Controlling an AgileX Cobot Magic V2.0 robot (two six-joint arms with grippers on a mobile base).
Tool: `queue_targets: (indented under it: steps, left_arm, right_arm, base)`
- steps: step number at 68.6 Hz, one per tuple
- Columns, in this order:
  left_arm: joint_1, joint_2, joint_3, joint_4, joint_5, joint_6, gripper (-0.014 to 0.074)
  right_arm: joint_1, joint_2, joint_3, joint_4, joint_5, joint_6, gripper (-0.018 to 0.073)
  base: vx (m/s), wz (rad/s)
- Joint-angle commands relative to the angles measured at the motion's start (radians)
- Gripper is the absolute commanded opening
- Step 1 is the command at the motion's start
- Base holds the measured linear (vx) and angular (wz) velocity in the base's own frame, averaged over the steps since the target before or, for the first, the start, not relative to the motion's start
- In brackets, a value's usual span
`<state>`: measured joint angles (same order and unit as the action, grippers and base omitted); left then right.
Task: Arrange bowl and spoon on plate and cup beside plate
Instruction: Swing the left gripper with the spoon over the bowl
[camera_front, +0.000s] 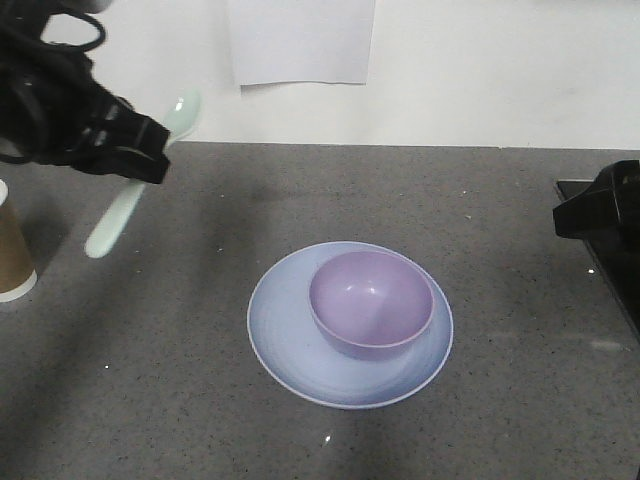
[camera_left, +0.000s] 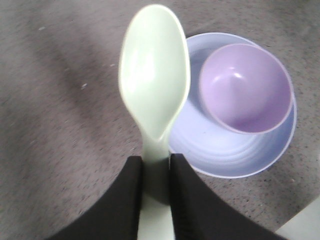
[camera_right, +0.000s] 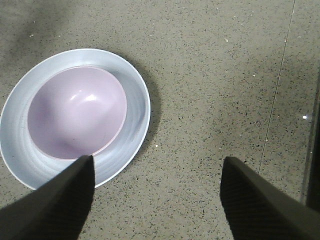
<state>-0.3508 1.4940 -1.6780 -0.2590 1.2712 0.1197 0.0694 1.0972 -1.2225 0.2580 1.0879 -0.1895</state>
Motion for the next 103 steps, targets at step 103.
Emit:
queue_targets:
  steps: [103]
  left_arm:
    - [-0.325, 0.437, -0.246, 0.034, -0.019, 0.080, 0.0051]
  right_arm:
    - [-0.006, -0.018, -0.022, 0.013, -0.053, -0.005, 0.0505]
  base:
    - [0.00, 0.00]
